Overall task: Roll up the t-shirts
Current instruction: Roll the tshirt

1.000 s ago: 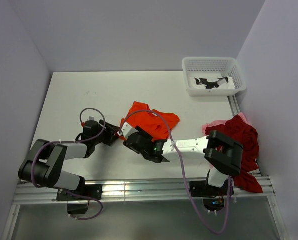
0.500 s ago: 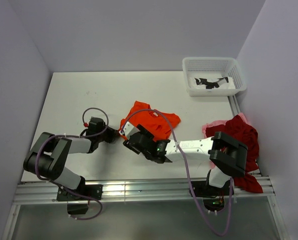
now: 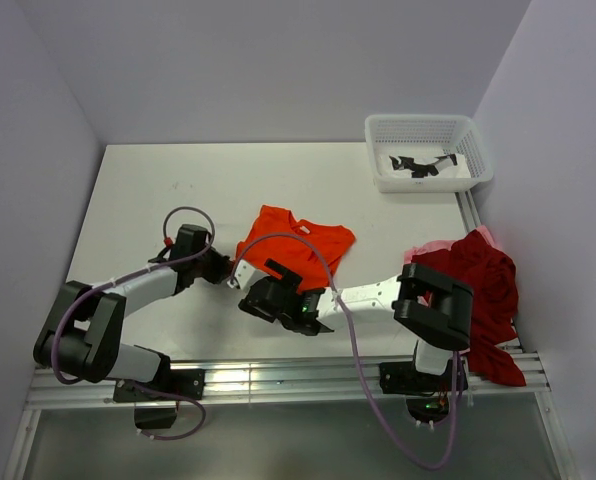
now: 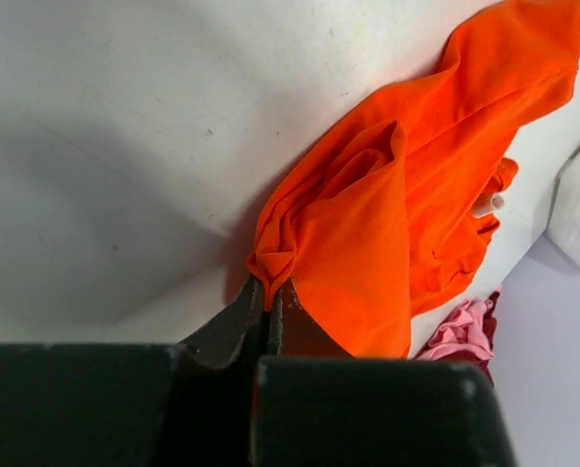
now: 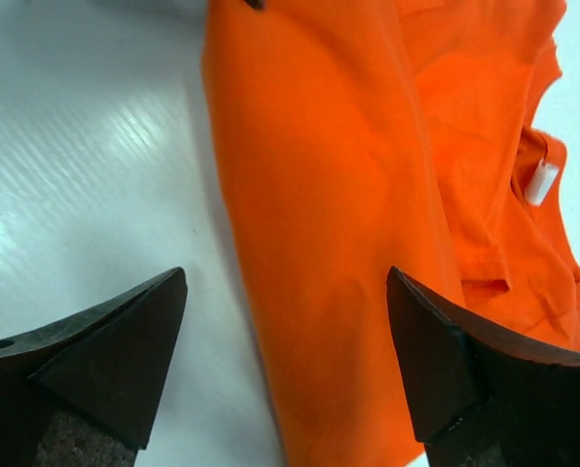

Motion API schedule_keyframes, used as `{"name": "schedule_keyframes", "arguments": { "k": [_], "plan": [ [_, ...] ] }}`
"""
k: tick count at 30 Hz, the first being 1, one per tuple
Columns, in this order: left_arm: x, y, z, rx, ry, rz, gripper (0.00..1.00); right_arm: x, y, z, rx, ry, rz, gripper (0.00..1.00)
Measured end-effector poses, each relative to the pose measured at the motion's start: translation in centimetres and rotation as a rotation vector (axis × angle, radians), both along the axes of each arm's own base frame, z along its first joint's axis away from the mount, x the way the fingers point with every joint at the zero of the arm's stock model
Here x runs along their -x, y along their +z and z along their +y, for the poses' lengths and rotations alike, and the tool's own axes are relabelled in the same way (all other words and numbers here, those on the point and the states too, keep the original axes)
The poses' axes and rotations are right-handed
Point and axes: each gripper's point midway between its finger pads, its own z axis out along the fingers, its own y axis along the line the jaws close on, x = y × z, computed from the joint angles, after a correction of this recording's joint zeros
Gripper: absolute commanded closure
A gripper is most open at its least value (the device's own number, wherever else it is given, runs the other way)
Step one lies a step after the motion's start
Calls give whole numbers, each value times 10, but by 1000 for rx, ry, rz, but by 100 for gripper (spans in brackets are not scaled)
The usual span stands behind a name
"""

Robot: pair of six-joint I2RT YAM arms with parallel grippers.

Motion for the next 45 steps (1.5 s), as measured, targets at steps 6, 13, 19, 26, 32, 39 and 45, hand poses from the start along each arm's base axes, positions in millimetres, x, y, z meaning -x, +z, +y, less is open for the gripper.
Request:
{"name": "schedule_keyframes", "arguments": {
  "k": [6,13,19,26,32,39,45],
  "plan": [
    [3,5,-2,-14,-35,29,100,0,-2,10,10,24,-53,9],
    [0,17,-7,-17,-81,38,100,-9,-16,6,79,2,-105,10],
    [3,17,-3,-27,-91,60,100,-18,-16,8,100,-27,-150,14],
    [5,15,4,-30,-94,78,100,-32,-16,8,116,-76,-177,19],
    [6,16,6,-26,-105,85,100,-44,-17,6,135,-118,-193,24],
    [-1,26,7,-19,-111,68,100,-49,-24,8,166,-137,-205,62],
    [0,35,5,3,-129,47,96,-47,-36,4,197,-133,-176,95]
  ]
}}
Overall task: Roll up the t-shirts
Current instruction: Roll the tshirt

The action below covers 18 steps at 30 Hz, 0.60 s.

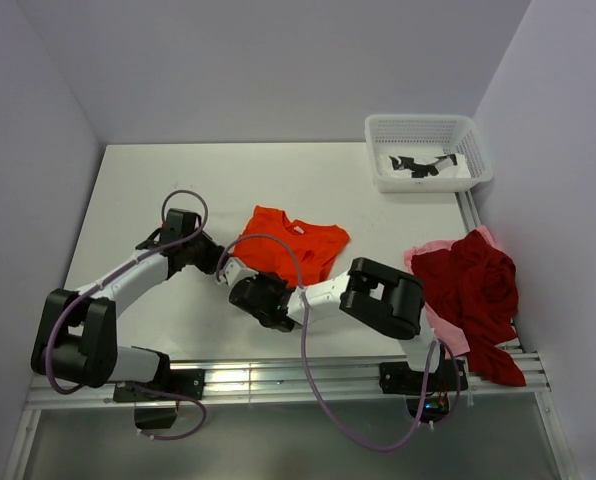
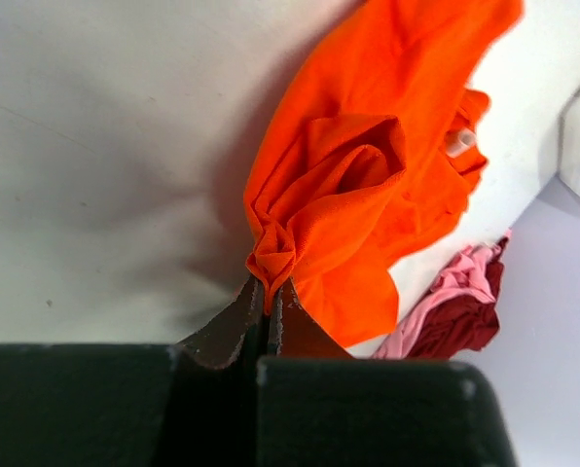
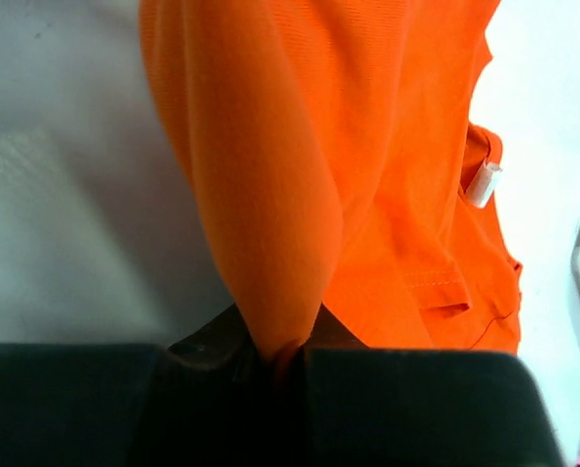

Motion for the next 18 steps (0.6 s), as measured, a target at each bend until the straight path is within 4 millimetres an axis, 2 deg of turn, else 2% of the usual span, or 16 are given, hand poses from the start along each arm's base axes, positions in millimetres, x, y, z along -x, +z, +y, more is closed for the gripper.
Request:
{"name": "schedule_keyframes", "arguments": {
  "k": [2,8,9,11,13,18],
  "plan": [
    [0,6,-1,17,-3,-22,91,0,0,1,-12,0,7,98],
    [0,17,12,44,15,-70,62,2,0,5,-59,25,75,100],
    [-1,18,14,46,20,-79,49,2,-1,5,-65,28,89,100],
    [-5,21,21,43,28,-97,34,2,-1,6,-81,34,114,100],
    [-7,21,25,39,33,-103,29,2,-1,6,-90,39,140,100],
    [-8,19,40,12,48,-104,27,2,-1,12,-124,58,235,100]
  ]
}}
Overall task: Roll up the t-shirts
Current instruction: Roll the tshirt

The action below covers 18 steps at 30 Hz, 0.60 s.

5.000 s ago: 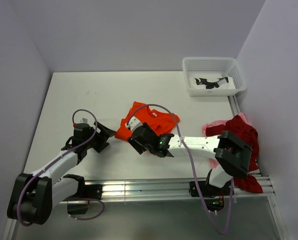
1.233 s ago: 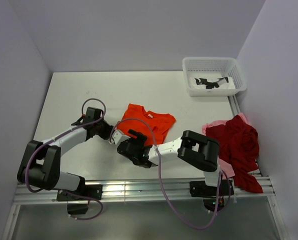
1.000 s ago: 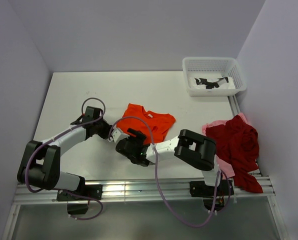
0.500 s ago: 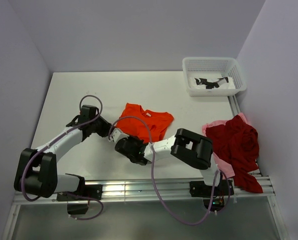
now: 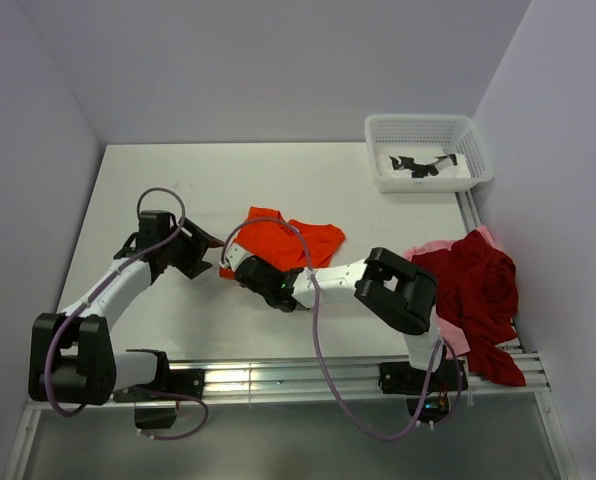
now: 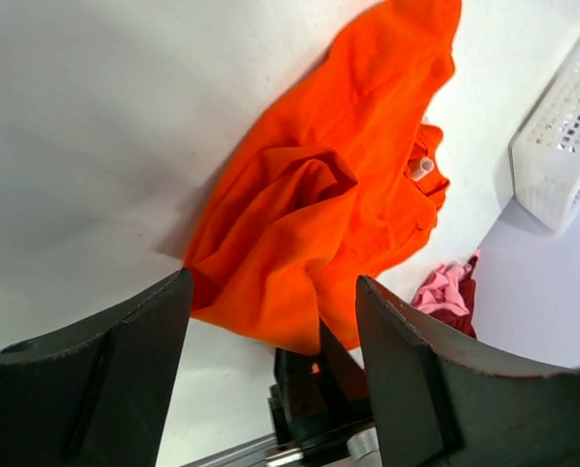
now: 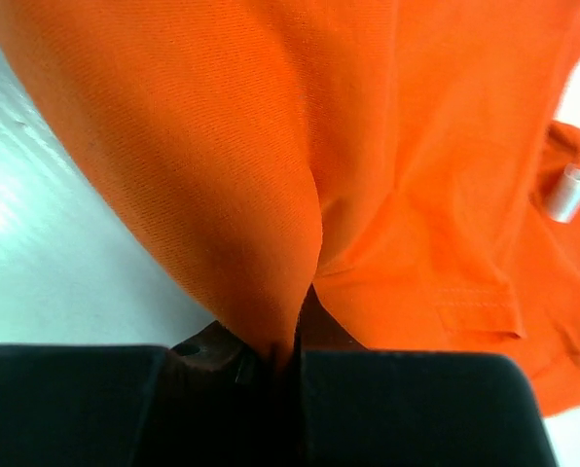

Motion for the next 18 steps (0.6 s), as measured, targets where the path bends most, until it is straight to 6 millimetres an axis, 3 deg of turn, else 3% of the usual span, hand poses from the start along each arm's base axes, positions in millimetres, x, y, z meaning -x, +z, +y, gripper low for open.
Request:
{"name": "schedule_keyframes", "arguments": {
  "k": [11,18],
  "plan": [
    [7,17,14,-66,-9,-68,27,1,6,11,-217,47,427,100],
    [9,30,18,-95,-10,-130,27,14,6,23,-343,85,740,100]
  ]
}}
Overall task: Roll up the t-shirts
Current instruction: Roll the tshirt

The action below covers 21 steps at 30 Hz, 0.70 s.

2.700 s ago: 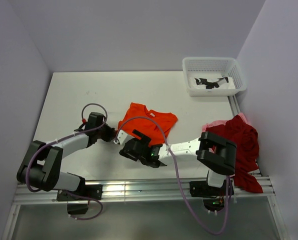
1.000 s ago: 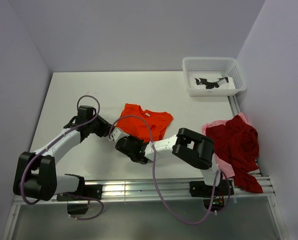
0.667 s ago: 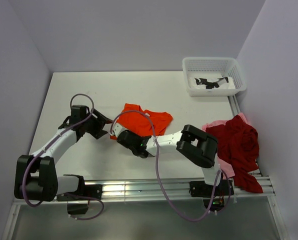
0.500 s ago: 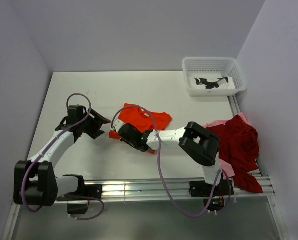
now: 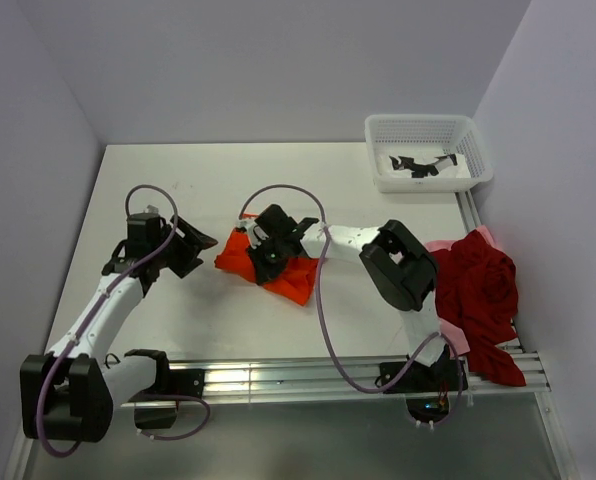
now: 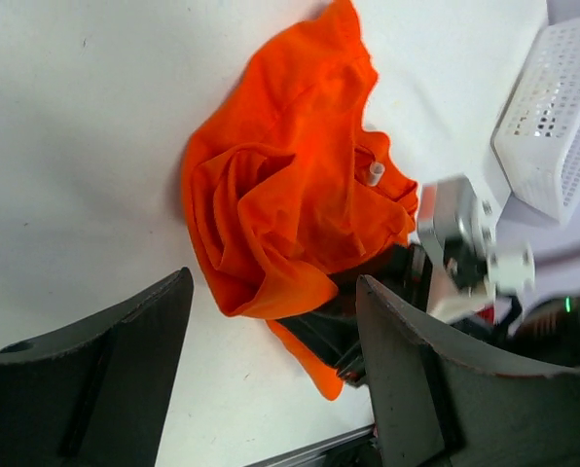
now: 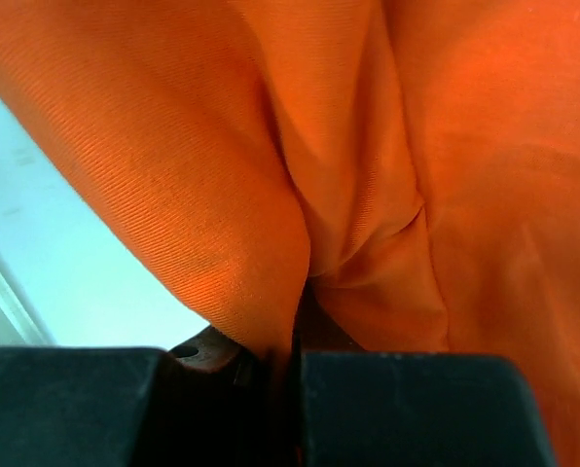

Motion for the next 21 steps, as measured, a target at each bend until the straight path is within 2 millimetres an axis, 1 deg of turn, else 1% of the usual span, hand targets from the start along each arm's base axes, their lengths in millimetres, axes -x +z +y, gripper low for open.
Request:
{"name": "schedule_keyframes", "arguments": {
  "k": [2,5,9,11,13,15,16,18,21],
  "plan": [
    [4,4,0,0,-5,-36,27,4,0,2,-41,14,86,100],
    [13,-1,1,0,-13,-69,27,6,0,4,-103,19,203,100],
    [26,-18,0,6,-27,-85,26,6,-1,1,-175,4,344,100],
    [32,-27,-2,15,-38,-86,24,5,-1,0,-205,-5,399,100],
    [37,-37,-5,16,-51,-84,22,5,-1,-1,-217,-9,428,100],
    [41,-42,-11,19,-74,-89,19,6,-1,-1,-223,-12,445,100],
    [42,-42,-15,21,-88,-97,16,7,-1,-1,-225,-13,452,100],
    [42,-39,-24,32,-112,-124,15,7,-1,-1,-226,-16,460,100],
    [42,-25,-33,42,-134,-190,14,7,0,0,-225,-20,463,100]
  ]
}}
